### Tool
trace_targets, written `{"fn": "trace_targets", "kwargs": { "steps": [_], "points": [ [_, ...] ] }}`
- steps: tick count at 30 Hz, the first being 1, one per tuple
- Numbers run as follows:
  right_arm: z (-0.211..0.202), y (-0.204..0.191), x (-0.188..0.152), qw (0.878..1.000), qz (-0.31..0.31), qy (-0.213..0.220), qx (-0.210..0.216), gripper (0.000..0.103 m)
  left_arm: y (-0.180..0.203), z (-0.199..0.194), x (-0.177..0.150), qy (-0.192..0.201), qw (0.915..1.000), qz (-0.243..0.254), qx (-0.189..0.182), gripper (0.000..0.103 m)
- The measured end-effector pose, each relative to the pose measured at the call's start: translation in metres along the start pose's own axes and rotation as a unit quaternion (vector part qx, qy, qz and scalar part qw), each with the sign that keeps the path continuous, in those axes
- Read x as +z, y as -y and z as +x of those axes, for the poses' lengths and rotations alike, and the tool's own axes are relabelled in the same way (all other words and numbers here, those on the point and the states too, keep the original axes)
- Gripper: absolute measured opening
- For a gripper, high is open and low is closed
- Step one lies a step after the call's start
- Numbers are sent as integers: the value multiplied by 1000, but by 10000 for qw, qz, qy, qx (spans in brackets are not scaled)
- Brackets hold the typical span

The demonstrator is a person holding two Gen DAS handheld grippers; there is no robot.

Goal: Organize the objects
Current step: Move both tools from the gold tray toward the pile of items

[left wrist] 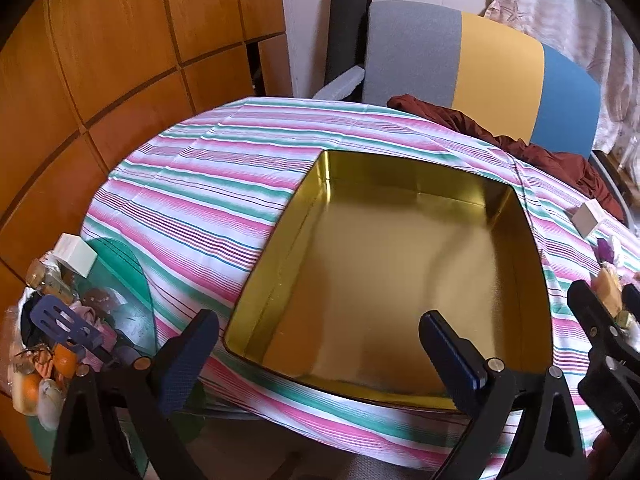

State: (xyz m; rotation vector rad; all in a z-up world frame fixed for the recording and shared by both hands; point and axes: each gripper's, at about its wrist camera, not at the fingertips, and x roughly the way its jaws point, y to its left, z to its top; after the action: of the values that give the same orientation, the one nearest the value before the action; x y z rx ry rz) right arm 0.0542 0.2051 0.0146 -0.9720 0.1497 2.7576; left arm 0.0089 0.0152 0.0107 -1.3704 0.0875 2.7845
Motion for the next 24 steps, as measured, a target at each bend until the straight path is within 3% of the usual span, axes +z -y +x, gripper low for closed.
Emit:
{"fn": "trace_targets", "kwargs": {
  "steps": [7,11,17,20,24],
  "points": [
    [-6,44,-13,9997,144,-65,-190,103,4,0,-13,-55,9927,-225,-1184,103],
    [-8,88,-31,9984,381,-233,-341,95,22,-4,-25,-114,9836,-298,-1775,103],
    [-22,162,-63,9921,885,-146,-878,81,73,-13,-36,-153,9800,195,-1975,103],
    [-28,202,-73,9851,1258,28,-1168,78,96,-23,-44,-144,9725,466,-2279,103],
    [-26,239,-76,9802,1612,237,-1129,76,123,-28,-53,-248,9665,713,-2455,103]
  ]
}}
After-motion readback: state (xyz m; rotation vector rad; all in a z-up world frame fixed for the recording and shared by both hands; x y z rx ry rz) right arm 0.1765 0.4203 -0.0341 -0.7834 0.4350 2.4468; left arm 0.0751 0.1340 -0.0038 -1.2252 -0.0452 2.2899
